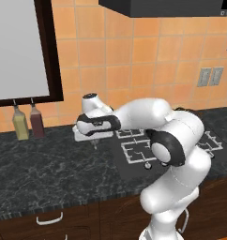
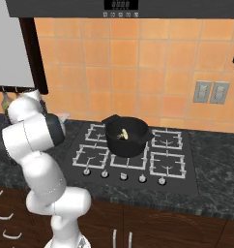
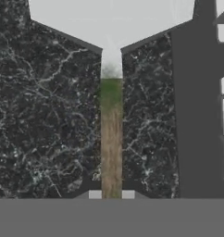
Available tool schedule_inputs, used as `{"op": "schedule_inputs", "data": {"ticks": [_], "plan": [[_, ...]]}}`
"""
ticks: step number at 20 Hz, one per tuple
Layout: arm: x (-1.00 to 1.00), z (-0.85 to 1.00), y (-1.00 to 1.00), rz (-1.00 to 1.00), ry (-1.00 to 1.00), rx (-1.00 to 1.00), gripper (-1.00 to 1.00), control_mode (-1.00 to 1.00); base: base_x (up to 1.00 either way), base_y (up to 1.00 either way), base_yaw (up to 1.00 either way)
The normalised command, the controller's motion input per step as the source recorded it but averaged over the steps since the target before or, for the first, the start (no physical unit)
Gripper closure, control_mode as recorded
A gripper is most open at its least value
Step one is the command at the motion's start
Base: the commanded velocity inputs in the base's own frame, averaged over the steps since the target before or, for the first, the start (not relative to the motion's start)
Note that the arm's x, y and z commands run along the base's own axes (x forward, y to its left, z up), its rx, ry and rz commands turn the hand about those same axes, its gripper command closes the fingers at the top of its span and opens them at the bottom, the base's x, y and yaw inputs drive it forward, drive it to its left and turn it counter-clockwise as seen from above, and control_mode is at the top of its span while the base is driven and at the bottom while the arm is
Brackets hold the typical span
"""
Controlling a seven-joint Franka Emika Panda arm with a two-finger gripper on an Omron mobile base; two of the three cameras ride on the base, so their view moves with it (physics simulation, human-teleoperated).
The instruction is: Put the mushroom and eggplant in the pot. Retrieve the spatula and lightly stir the vegetables in the pot.
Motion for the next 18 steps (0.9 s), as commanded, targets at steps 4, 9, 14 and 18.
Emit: {"op": "schedule_inputs", "data": {"ticks": [4,9,14,18], "plan": [[-0.24,0.93,-0.75,0.0,-0.26,0.06,1.0,-1.0,0.0,0.0,0.0],[-0.06,1.0,-0.62,0.03,-0.31,0.09,1.0,-1.0,0.0,0.0,0.0],[0.18,0.51,-0.84,0.01,-0.04,0.06,1.0,-1.0,0.0,0.0,0.0],[0.14,0.37,-0.8,0.0,0.03,0.34,1.0,-1.0,0.0,0.0,0.0]]}}
